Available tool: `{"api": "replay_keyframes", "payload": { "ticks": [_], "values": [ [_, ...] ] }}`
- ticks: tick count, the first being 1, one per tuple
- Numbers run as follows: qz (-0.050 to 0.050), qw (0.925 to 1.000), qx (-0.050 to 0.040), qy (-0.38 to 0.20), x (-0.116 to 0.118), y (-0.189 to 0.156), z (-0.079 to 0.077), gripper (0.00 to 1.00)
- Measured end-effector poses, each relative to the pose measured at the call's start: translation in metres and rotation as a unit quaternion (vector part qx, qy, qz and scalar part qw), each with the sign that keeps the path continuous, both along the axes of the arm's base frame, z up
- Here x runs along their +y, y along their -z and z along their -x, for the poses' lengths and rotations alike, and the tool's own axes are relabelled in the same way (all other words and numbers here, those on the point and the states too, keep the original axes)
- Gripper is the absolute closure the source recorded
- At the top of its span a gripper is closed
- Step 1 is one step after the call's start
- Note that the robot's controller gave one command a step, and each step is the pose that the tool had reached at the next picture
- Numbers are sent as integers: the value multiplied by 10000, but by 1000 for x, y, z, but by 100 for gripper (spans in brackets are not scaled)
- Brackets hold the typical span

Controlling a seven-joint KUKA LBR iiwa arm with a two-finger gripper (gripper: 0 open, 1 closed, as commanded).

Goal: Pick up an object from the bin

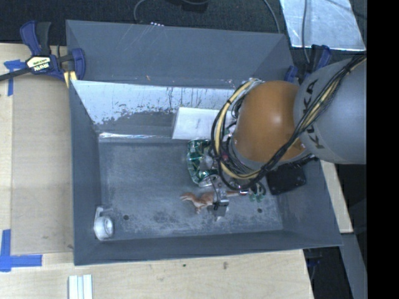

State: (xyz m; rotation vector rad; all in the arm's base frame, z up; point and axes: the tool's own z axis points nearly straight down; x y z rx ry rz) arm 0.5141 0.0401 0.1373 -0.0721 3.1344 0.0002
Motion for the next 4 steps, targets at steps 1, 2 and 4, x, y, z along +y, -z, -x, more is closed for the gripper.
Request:
{"api": "replay_keyframes", "payload": {
  "ticks": [1,2,4],
  "values": [
    [0,9993,-16,-382,-7,30,9,0],
    [9,9822,-32,-1876,-34,65,28,100],
    [4,9824,-22,-1870,-34,60,29,100]
  ]
}}
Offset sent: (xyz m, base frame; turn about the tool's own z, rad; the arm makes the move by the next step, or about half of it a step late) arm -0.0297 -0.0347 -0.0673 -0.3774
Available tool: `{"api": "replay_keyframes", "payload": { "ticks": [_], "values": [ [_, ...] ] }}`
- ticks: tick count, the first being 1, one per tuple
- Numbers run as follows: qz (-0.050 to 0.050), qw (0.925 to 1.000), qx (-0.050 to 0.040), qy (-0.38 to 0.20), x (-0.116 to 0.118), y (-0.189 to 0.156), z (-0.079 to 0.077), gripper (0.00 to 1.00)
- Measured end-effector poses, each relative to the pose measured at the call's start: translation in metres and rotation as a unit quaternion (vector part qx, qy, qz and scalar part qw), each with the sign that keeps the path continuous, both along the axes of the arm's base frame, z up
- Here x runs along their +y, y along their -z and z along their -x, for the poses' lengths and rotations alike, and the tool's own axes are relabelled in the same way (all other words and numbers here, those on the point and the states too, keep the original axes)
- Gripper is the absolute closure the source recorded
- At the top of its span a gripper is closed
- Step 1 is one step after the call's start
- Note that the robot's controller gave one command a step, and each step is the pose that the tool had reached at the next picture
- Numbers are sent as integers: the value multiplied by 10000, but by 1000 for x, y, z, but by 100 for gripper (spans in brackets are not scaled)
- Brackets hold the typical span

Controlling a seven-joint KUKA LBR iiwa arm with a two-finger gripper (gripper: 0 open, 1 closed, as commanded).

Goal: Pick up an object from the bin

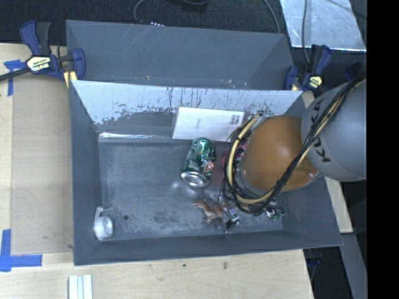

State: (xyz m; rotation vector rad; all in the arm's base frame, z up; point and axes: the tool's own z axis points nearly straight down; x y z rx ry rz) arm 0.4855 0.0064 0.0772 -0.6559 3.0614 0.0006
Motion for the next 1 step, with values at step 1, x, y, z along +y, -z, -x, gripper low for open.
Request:
{"api": "replay_keyframes", "payload": {
  "ticks": [1],
  "values": [
    [4,10000,43,2,0,-17,2,100]
  ]
}}
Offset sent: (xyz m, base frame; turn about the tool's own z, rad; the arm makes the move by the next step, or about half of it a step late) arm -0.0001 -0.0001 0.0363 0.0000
